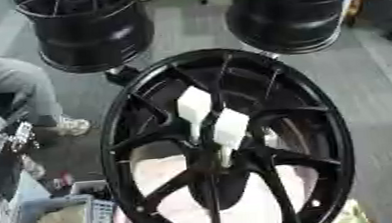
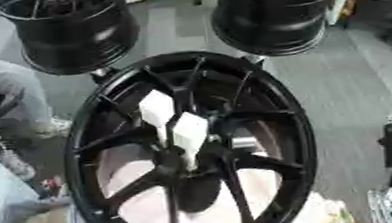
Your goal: Pull the pin out of the wheel hub.
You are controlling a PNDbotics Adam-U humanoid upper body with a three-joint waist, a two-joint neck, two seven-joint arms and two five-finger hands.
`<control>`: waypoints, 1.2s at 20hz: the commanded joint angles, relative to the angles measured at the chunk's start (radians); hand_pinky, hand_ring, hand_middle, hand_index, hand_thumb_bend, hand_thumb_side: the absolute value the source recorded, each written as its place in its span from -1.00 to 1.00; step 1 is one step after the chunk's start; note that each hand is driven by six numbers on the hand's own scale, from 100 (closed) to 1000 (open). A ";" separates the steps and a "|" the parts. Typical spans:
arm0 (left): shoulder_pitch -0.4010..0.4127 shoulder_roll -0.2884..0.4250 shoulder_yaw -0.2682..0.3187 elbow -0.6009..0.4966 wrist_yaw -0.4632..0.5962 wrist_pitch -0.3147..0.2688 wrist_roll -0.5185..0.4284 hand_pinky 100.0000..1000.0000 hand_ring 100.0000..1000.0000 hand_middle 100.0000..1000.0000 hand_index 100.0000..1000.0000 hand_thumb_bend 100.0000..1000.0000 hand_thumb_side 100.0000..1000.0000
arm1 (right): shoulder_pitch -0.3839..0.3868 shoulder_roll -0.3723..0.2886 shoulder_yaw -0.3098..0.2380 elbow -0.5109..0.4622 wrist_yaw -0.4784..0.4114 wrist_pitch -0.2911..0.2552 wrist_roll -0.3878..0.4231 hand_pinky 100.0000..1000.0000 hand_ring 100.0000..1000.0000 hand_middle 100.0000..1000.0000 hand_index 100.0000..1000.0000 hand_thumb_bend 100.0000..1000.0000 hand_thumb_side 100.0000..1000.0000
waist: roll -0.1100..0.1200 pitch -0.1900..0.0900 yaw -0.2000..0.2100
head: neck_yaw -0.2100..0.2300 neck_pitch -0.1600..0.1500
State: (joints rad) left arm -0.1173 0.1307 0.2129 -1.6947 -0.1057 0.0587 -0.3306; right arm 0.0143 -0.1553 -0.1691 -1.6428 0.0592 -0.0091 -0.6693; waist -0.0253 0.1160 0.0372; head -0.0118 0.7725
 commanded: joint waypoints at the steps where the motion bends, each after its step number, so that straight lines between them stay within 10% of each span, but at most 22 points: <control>1: -0.017 0.018 0.001 -0.025 0.007 -0.007 0.001 0.26 0.21 0.21 0.37 -1.00 0.55 | -0.006 -0.012 -0.006 -0.017 0.003 -0.004 0.001 -0.17 0.32 0.52 0.60 -1.00 0.48 | 0.002 -0.010 -0.001 | 0.000 -0.003; 7: -0.075 0.077 -0.004 -0.021 0.035 -0.043 0.010 0.26 0.22 0.22 0.38 -1.00 0.40 | -0.003 -0.013 -0.006 -0.015 0.004 -0.005 0.002 -0.17 0.32 0.52 0.60 -1.00 0.49 | 0.007 -0.017 -0.003 | -0.005 -0.003; 12: -0.220 0.258 -0.027 0.012 0.119 -0.168 0.022 0.27 0.23 0.23 0.40 -1.00 0.06 | 0.002 -0.021 -0.003 -0.013 0.007 -0.006 0.006 -0.17 0.32 0.52 0.60 -1.00 0.49 | 0.018 -0.025 -0.010 | -0.014 -0.003; 19: -0.536 0.573 -0.234 0.168 0.171 -0.545 -0.057 0.36 0.29 0.34 0.53 -1.00 -0.59 | 0.006 -0.033 0.003 -0.011 0.011 -0.007 0.012 -0.17 0.31 0.51 0.60 -1.00 0.49 | 0.037 -0.034 -0.031 | -0.008 -0.003; 24: -0.754 0.637 -0.461 0.301 0.094 -0.817 -0.215 0.47 0.41 0.46 0.66 -1.00 -0.52 | 0.011 -0.045 0.009 -0.009 0.013 -0.006 0.019 -0.17 0.31 0.51 0.60 -1.00 0.49 | 0.050 -0.043 -0.043 | -0.005 -0.003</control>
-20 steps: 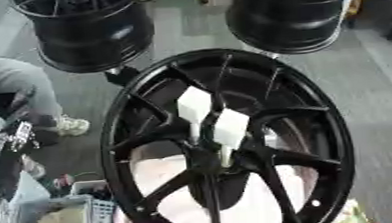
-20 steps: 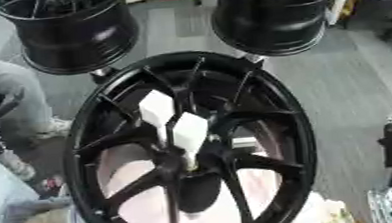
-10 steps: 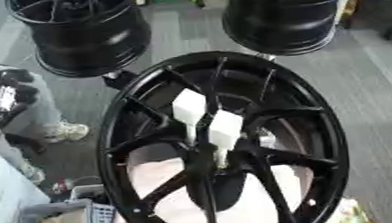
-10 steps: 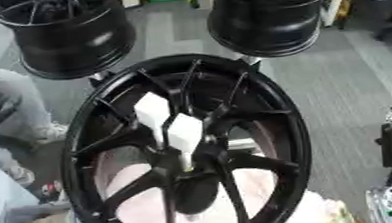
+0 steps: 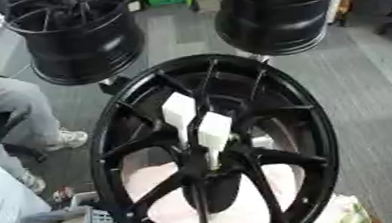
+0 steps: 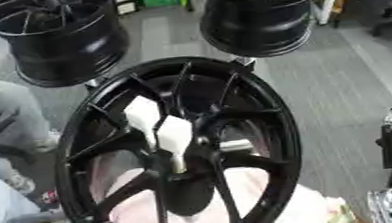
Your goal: Pull the pin out of the wheel hub.
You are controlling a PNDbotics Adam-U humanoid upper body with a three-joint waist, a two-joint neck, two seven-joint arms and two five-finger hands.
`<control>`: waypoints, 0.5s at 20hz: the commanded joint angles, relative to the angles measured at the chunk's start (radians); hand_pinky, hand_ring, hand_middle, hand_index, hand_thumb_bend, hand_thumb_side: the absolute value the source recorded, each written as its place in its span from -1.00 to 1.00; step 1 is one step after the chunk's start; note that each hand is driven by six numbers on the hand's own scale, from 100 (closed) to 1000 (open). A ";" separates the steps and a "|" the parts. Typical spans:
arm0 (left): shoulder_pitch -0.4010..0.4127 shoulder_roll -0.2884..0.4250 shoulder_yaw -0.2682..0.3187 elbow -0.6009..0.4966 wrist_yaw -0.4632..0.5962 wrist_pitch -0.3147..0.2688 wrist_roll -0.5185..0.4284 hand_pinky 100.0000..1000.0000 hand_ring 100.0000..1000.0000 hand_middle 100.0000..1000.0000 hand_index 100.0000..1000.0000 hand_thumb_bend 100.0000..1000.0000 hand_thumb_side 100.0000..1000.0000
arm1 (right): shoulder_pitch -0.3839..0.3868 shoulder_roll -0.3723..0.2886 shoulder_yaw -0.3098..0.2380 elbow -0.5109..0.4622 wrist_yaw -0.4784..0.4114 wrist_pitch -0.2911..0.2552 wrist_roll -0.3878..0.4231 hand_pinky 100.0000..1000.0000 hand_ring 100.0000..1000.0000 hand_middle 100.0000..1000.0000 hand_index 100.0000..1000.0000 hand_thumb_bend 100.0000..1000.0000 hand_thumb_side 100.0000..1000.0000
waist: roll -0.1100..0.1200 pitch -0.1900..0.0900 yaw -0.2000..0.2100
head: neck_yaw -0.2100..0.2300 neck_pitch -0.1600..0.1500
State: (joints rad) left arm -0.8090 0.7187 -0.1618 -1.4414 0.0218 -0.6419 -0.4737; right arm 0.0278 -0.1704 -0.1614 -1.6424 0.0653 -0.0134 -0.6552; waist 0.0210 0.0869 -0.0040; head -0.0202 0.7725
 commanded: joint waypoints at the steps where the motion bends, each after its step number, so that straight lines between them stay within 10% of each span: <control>1: -0.091 0.042 -0.119 0.074 -0.046 -0.158 -0.108 0.48 0.41 0.46 0.65 -1.00 -0.50 | -0.002 -0.031 0.001 -0.009 0.008 -0.001 0.006 -0.17 0.31 0.51 0.60 -1.00 0.49 | 0.006 -0.015 -0.004 | 0.003 -0.003; 10: -0.263 -0.124 -0.346 0.223 -0.075 -0.265 -0.421 0.51 0.45 0.53 0.66 -0.60 -0.22 | 0.005 -0.044 0.003 -0.007 0.011 -0.001 0.009 -0.17 0.31 0.51 0.60 -1.00 0.49 | 0.021 -0.027 -0.011 | -0.005 -0.003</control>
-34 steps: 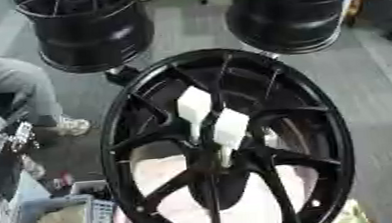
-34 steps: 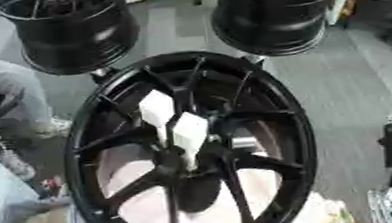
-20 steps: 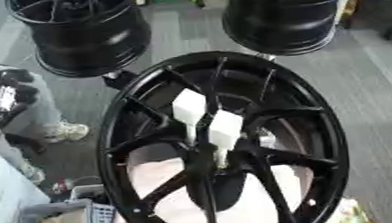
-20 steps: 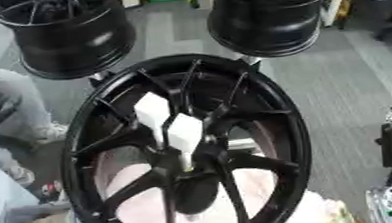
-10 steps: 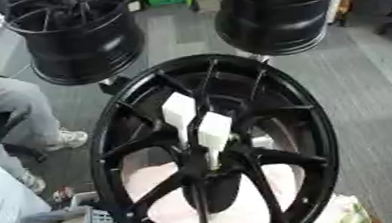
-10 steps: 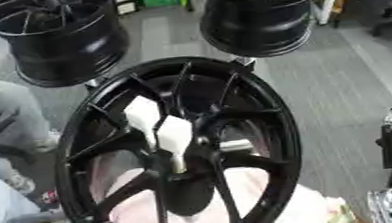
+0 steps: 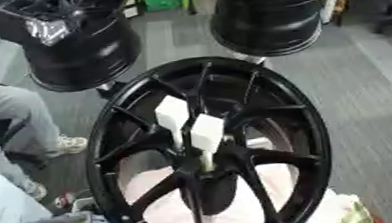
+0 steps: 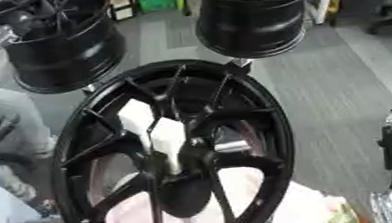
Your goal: Pull the pin out of the wheel hub.
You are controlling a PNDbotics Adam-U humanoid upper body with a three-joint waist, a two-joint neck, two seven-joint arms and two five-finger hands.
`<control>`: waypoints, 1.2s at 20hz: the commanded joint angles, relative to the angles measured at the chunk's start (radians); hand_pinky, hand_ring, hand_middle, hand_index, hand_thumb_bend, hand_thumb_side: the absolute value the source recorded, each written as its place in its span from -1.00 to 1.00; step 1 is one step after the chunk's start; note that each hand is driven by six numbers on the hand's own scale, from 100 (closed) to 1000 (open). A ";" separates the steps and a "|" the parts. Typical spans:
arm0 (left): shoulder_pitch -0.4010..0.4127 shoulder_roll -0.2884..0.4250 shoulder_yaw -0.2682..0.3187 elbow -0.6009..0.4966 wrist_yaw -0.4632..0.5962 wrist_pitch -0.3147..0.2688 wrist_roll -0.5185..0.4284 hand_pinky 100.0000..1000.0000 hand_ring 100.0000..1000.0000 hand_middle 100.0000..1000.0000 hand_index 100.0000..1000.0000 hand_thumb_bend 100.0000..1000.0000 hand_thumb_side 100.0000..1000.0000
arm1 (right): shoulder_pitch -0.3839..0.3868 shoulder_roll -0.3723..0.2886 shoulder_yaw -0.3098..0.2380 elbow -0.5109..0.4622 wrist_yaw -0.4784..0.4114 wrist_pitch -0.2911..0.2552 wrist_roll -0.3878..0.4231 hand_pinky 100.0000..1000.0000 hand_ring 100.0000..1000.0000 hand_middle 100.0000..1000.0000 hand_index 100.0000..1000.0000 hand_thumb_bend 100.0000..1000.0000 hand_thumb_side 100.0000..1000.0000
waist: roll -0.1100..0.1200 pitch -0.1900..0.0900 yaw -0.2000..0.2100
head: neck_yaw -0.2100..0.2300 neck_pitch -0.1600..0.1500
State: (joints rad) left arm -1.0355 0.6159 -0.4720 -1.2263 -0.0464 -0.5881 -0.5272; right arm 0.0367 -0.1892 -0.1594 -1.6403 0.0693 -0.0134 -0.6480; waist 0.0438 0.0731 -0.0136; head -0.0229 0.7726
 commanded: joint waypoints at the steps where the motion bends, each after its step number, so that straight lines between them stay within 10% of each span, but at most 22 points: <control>1: -0.044 -0.036 -0.056 0.008 -0.020 -0.319 -0.374 0.52 0.46 0.54 0.68 -0.55 -0.18 | -0.004 -0.026 0.002 -0.009 0.008 -0.001 0.002 -0.17 0.31 0.51 0.60 -1.00 0.49 | -0.001 -0.014 -0.002 | -0.002 -0.003; 10: -0.056 -0.093 -0.221 -0.046 -0.222 -0.319 -0.380 0.53 0.47 0.55 0.71 -0.18 -0.19 | -0.007 -0.030 0.005 -0.008 0.009 -0.002 0.007 -0.17 0.31 0.51 0.60 -1.00 0.50 | 0.005 -0.014 -0.011 | -0.001 -0.003; 24: -0.028 -0.064 -0.270 -0.040 -0.371 -0.319 -0.380 0.49 0.37 0.45 0.67 -0.01 -0.21 | -0.008 -0.031 0.003 -0.007 0.010 -0.003 0.006 -0.17 0.31 0.51 0.60 -1.00 0.50 | 0.008 -0.015 -0.009 | -0.001 -0.003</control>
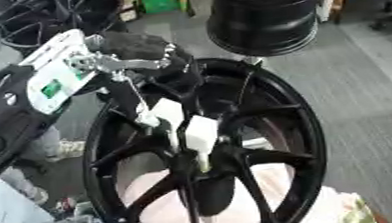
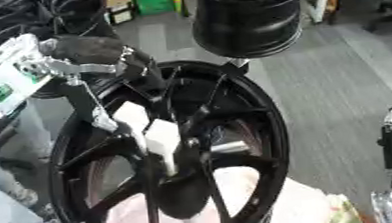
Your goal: Pull the pin out of the wheel hub.
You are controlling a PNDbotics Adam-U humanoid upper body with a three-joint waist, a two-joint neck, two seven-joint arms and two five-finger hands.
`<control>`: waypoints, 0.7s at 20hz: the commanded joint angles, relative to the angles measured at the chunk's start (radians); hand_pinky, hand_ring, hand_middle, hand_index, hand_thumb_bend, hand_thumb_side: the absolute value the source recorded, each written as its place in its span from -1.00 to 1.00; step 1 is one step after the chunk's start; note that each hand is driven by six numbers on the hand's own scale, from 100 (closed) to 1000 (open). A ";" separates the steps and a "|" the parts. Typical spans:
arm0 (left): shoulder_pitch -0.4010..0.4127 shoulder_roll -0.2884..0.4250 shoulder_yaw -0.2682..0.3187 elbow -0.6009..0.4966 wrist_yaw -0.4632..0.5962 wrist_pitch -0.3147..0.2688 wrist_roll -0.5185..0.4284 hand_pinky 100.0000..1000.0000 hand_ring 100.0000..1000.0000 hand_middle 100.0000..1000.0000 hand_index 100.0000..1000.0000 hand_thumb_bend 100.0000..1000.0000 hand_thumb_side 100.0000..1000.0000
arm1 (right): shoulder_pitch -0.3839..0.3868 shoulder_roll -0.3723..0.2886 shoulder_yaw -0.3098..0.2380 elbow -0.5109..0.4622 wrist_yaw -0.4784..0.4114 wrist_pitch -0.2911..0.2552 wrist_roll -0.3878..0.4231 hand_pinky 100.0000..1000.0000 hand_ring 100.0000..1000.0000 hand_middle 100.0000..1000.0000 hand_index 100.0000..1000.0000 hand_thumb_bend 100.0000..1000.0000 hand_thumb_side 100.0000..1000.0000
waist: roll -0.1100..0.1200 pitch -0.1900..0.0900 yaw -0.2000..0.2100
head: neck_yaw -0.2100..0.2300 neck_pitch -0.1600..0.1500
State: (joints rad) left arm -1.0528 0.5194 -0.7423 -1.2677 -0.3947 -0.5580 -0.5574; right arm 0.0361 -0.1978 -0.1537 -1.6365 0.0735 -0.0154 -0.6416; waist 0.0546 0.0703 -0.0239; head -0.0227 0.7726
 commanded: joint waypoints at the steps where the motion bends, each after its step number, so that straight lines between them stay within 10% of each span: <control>1: -0.007 0.035 -0.005 0.007 -0.035 -0.349 -0.350 0.48 0.36 0.44 0.66 -0.01 -0.20 | -0.007 -0.022 -0.003 -0.011 0.006 -0.001 0.000 -0.17 0.31 0.51 0.60 -1.00 0.50 | -0.002 -0.013 0.001 | -0.001 -0.003; 14: 0.022 0.012 0.017 0.079 -0.080 -0.349 -0.350 0.42 0.24 0.32 0.59 -0.25 -0.26 | -0.006 -0.020 -0.002 -0.010 0.003 -0.001 0.001 -0.17 0.31 0.51 0.60 -1.00 0.50 | -0.006 -0.011 0.003 | -0.001 -0.003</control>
State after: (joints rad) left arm -1.0142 0.5226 -0.7464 -1.1909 -0.4782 -0.5579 -0.5574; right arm 0.0362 -0.1981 -0.1539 -1.6364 0.0738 -0.0157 -0.6415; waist 0.0535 0.0690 -0.0217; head -0.0227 0.7726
